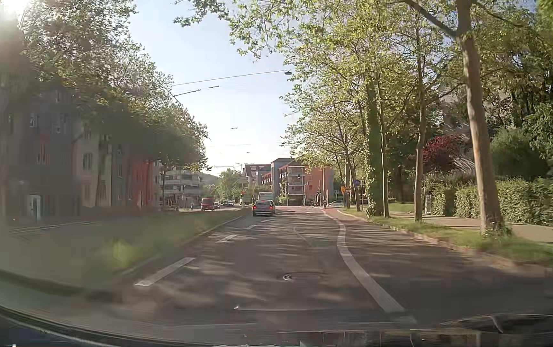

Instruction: Follow the waypoints while adhering to traffic rules and regulations

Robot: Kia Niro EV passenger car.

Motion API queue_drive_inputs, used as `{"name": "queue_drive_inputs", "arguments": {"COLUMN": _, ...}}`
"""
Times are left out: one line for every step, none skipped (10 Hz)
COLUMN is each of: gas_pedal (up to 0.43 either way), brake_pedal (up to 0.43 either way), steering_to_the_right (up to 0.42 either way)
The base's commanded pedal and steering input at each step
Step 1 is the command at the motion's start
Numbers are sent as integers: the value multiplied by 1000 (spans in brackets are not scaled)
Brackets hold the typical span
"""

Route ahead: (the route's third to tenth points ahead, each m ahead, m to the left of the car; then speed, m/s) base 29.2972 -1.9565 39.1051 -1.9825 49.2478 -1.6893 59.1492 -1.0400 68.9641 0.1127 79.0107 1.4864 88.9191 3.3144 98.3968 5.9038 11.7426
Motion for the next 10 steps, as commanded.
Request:
{"name": "queue_drive_inputs", "arguments": {"gas_pedal": 130, "brake_pedal": 0, "steering_to_the_right": 21}}
{"name": "queue_drive_inputs", "arguments": {"gas_pedal": 130, "brake_pedal": 0, "steering_to_the_right": 23}}
{"name": "queue_drive_inputs", "arguments": {"gas_pedal": 130, "brake_pedal": 0, "steering_to_the_right": 24}}
{"name": "queue_drive_inputs", "arguments": {"gas_pedal": 130, "brake_pedal": 0, "steering_to_the_right": 24}}
{"name": "queue_drive_inputs", "arguments": {"gas_pedal": 130, "brake_pedal": 0, "steering_to_the_right": 24}}
{"name": "queue_drive_inputs", "arguments": {"gas_pedal": 118, "brake_pedal": 0, "steering_to_the_right": 22}}
{"name": "queue_drive_inputs", "arguments": {"gas_pedal": 118, "brake_pedal": 0, "steering_to_the_right": 21}}
{"name": "queue_drive_inputs", "arguments": {"gas_pedal": 118, "brake_pedal": 0, "steering_to_the_right": 21}}
{"name": "queue_drive_inputs", "arguments": {"gas_pedal": 118, "brake_pedal": 0, "steering_to_the_right": 20}}
{"name": "queue_drive_inputs", "arguments": {"gas_pedal": 118, "brake_pedal": 0, "steering_to_the_right": 20}}
